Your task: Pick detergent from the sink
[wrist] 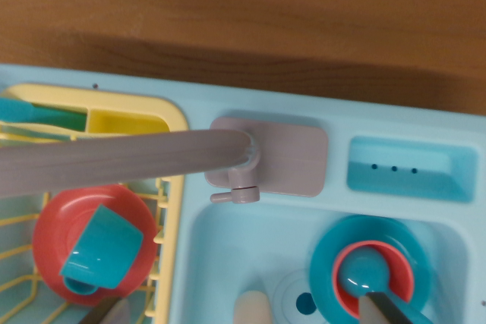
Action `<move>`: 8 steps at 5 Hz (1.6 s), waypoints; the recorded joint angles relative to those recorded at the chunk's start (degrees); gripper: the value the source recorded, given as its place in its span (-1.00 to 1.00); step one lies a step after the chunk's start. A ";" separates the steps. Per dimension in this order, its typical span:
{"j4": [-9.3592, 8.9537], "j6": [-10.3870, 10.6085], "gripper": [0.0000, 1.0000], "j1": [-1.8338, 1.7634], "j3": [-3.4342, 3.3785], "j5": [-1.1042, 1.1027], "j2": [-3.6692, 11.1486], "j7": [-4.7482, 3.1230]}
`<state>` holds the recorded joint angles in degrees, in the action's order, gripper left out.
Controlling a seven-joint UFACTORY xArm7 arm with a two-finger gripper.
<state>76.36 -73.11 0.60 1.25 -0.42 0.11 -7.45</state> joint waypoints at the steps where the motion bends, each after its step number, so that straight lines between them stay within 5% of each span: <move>1: 0.00 0.00 -1.00 0.00 0.00 0.00 0.00 0.00; 2: -2.55 2.41 -1.00 0.11 0.16 0.26 0.22 -0.89; 3: -2.55 2.41 -1.00 0.11 0.16 0.26 0.22 -0.89; 4: -5.30 5.01 -1.00 0.22 0.33 0.55 0.46 -1.84; 5: -5.30 5.01 -1.00 0.22 0.33 0.55 0.46 -1.84; 8: -13.29 12.56 -1.00 0.55 0.82 1.38 1.16 -4.62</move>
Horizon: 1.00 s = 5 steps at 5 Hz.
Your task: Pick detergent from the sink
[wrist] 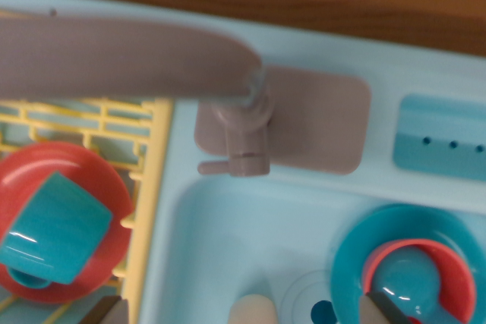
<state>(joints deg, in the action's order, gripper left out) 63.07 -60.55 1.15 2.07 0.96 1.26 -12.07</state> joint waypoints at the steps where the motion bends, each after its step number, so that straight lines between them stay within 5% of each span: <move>1: 0.00 0.00 -1.00 0.00 0.00 0.00 0.00 0.00; 2: -2.63 2.49 -1.00 0.11 0.16 0.27 0.23 -0.92; 5: -5.18 4.89 -1.00 0.22 0.32 0.54 0.45 -1.80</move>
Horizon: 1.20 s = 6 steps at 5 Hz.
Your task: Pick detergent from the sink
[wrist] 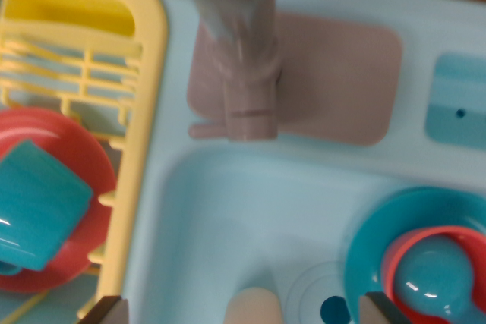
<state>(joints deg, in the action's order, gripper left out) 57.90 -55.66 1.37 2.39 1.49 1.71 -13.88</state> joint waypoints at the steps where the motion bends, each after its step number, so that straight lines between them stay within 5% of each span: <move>1: -2.34 2.21 -1.00 0.10 0.14 0.24 0.20 -0.82; 3: -6.59 6.23 -1.00 0.27 0.41 0.68 0.57 -2.29; 4: -6.59 6.23 -1.00 0.27 0.41 0.68 0.57 -2.29; 5: -13.12 12.40 1.00 0.55 0.81 1.36 1.14 -4.56; 6: -13.12 12.40 1.00 0.55 0.81 1.36 1.14 -4.56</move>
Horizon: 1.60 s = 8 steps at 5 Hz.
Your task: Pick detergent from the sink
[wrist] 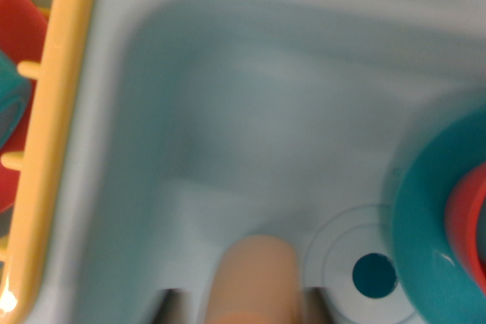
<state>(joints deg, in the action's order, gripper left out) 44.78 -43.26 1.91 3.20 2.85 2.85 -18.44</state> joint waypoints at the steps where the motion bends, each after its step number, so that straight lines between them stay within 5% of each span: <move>1: 0.00 0.00 1.00 0.00 0.00 0.00 0.00 0.00; 8: 0.78 -1.02 1.00 0.00 0.00 -0.03 -0.24 0.05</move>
<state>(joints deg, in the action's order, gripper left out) 45.55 -44.28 1.91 3.20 2.82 2.61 -18.39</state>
